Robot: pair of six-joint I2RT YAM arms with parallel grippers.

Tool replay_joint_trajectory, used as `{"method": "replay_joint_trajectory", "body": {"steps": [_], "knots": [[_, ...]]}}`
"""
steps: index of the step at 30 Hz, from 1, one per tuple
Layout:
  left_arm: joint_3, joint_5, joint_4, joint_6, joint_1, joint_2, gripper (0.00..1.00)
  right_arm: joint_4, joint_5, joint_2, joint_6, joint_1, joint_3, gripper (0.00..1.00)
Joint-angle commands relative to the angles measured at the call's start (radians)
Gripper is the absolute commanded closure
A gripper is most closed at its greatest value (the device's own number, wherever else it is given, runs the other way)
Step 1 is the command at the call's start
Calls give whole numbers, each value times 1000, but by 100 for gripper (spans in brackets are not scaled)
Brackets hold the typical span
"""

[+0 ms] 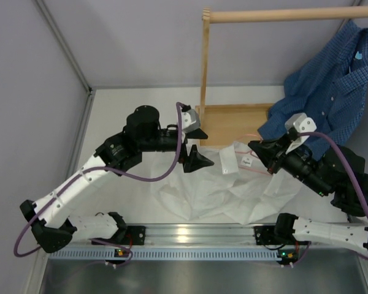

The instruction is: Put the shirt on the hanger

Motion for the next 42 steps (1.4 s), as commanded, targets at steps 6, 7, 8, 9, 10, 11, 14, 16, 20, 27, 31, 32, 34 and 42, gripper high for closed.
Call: {"method": "replay_joint_trajectory", "body": {"steps": [6, 7, 8, 9, 10, 11, 14, 16, 20, 27, 31, 32, 34, 42], "knots": [[64, 365, 21, 111, -4, 148, 2, 9, -126, 6, -8, 3, 36, 100], [64, 376, 21, 112, -4, 156, 3, 10, -132, 7, -8, 5, 36, 100], [65, 382, 26, 112, -4, 162, 4, 22, -145, 6, -8, 5, 37, 100], [67, 384, 33, 102, -4, 168, 4, 30, -157, 6, -13, 5, 34, 100], [68, 387, 39, 97, -4, 179, 6, 36, -180, 3, -13, 3, 31, 100], [68, 395, 47, 97, -4, 182, 12, 45, -188, 4, -14, 5, 33, 100], [56, 398, 64, 89, -4, 188, 38, 55, -171, 12, -13, 5, 37, 100], [45, 392, 66, 94, -4, 182, 64, 67, -149, 7, -10, 3, 33, 100], [-4, 369, 66, 117, -4, 135, 82, 66, -108, 1, -13, 3, 33, 100], [-99, 289, 89, 140, -4, 30, 85, 70, -45, -37, 7, 3, 27, 100], [-105, 284, 96, 132, -4, 19, 83, 76, -22, -48, 27, 3, 28, 100], [-103, 287, 101, 129, -4, 19, 82, 78, -26, -48, 32, 3, 30, 100], [-100, 309, 116, 116, -4, 25, 81, 82, -48, -37, 35, 3, 33, 100], [-77, 333, 118, 103, -4, 46, 100, 118, -10, 1, 58, 5, 36, 100]]}}
